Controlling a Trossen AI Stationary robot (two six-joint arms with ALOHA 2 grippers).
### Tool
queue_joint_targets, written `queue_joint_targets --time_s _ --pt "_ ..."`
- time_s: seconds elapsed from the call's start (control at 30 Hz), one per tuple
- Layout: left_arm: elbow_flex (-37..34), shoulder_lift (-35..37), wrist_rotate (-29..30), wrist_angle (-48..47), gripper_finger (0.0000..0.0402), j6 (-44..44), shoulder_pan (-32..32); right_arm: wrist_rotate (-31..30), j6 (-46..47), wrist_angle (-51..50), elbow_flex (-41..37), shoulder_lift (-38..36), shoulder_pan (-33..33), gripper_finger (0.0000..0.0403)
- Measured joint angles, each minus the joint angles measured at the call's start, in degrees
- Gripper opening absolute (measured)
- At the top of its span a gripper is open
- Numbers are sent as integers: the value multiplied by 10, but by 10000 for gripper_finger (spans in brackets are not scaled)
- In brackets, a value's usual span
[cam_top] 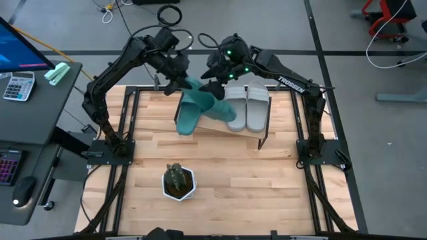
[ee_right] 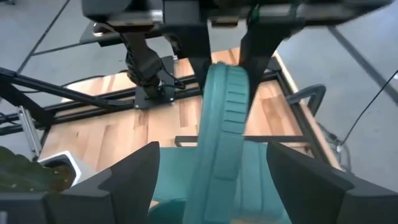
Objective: Pick and place slides into the shelf
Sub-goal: Adjust the green slide on the shelf
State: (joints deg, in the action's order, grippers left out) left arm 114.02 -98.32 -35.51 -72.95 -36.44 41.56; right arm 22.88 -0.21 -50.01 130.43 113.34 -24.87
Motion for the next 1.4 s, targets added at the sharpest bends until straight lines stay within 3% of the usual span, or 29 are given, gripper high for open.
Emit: queue_joint_targets --time_s 0.17,0.27,0.37,0.5,0.57,0.77,0.9,1.13,1.4 --pt "0 0 -1 9 74 1 0 -12 6 0 0 23 6 301" --pt "0 1 -1 10 74 2 -1 -24 12 5 0 35 8 281" --pt "0 1 -1 11 74 0 -2 -5 20 14 0 39 10 217" --pt "0 2 13 30 74 6 -2 -6 10 20 0 37 9 74" --pt "0 2 28 48 82 4 -1 -18 2 20 0 33 5 74" --pt "0 14 71 96 179 -3 13 -41 24 23 0 19 -18 74" --pt "0 33 95 139 212 3 34 -50 55 24 0 10 -39 74" --pt "1 63 114 226 203 80 77 -78 164 25 0 -6 -75 74" --pt "1 69 113 229 171 123 116 -93 230 -7 0 -20 -86 74"
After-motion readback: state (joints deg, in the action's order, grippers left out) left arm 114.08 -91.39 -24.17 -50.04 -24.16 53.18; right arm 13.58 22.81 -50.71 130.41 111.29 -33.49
